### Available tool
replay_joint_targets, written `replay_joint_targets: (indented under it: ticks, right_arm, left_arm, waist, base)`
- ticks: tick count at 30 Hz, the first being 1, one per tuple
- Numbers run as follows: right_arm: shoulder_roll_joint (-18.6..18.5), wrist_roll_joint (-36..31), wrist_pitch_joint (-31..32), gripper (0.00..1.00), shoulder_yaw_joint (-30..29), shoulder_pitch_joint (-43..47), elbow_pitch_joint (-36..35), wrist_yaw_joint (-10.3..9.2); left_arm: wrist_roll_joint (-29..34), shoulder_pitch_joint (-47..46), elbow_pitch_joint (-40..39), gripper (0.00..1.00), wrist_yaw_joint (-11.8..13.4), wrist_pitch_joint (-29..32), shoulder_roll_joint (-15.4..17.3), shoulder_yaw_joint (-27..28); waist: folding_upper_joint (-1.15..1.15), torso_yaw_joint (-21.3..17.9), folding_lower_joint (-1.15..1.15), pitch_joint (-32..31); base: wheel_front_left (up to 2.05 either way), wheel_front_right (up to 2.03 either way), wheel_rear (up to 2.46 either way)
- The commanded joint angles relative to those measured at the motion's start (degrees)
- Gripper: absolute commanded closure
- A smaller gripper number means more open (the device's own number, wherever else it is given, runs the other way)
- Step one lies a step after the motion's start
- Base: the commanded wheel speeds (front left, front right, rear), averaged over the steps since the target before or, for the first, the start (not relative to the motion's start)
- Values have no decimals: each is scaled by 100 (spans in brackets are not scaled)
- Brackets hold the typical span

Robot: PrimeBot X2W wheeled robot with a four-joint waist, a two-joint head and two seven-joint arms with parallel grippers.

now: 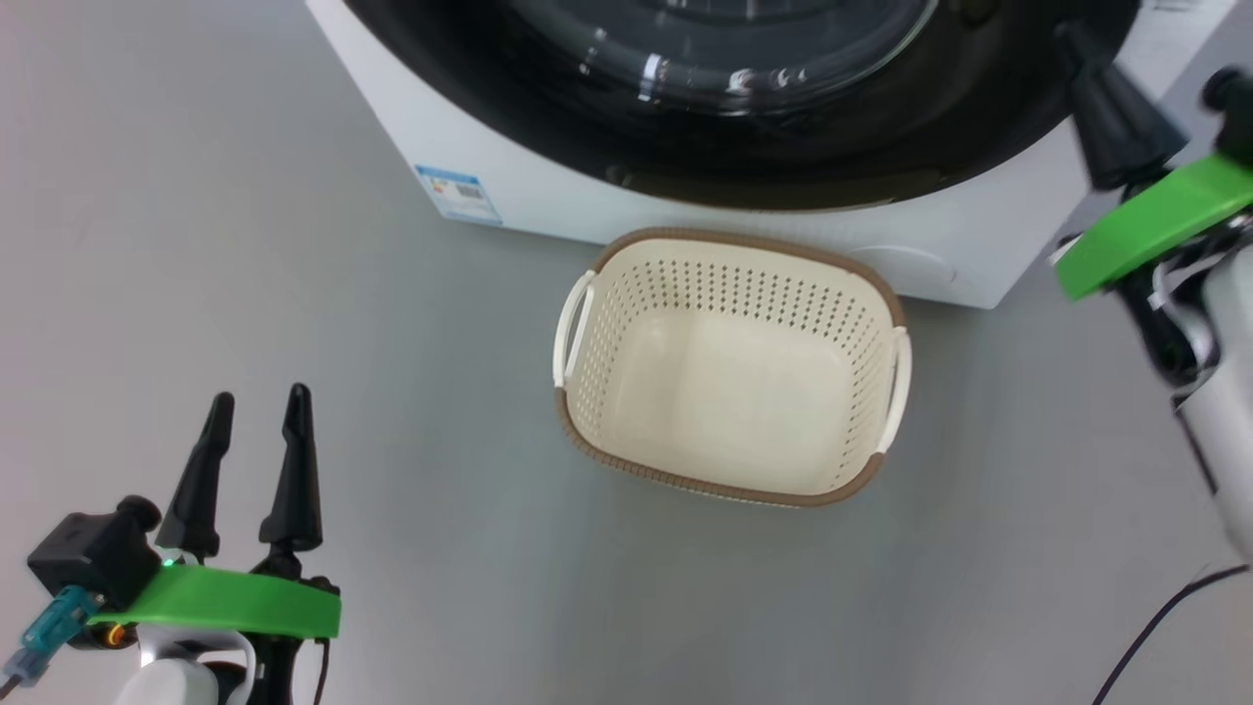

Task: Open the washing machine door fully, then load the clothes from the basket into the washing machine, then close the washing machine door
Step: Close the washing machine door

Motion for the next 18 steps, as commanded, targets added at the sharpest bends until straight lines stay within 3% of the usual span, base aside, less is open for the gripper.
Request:
replay_joint_targets:
  ticks: [1, 2, 3, 4, 18]
  right_arm:
    - [71, 36, -20, 64, 91, 244, -198, -32]
    - [95, 31, -20, 51, 109, 314, -250, -32]
    - [125, 24, -20, 6, 127, 392, -306, -32]
    - [157, 10, -20, 0, 145, 476, -363, -32]
    - [558, -48, -20, 0, -35, 1907, -1185, -32]
  left_arm:
    - [26, -45, -85, 0, -9, -37, 209, 173]
    - [32, -35, -69, 0, -9, -37, 216, 169]
    - [38, -25, -49, 0, -9, -37, 223, 165]
    - [45, -15, -37, 0, -9, -37, 233, 155]
    - [113, 291, 93, 0, -9, -37, 273, 37]
  waist:
    - [0, -163, 0, -200]
    - [0, -211, 0, -265]
    - [0, -263, 0, -332]
    - [0, -320, 0, -401]
    - [0, -1184, 0, -1251]
  base:
    - [0, 0, 0]
    - [0, 0, 0]
    - [0, 0, 0]
    - [0, 0, 0]
    - [0, 0, 0]
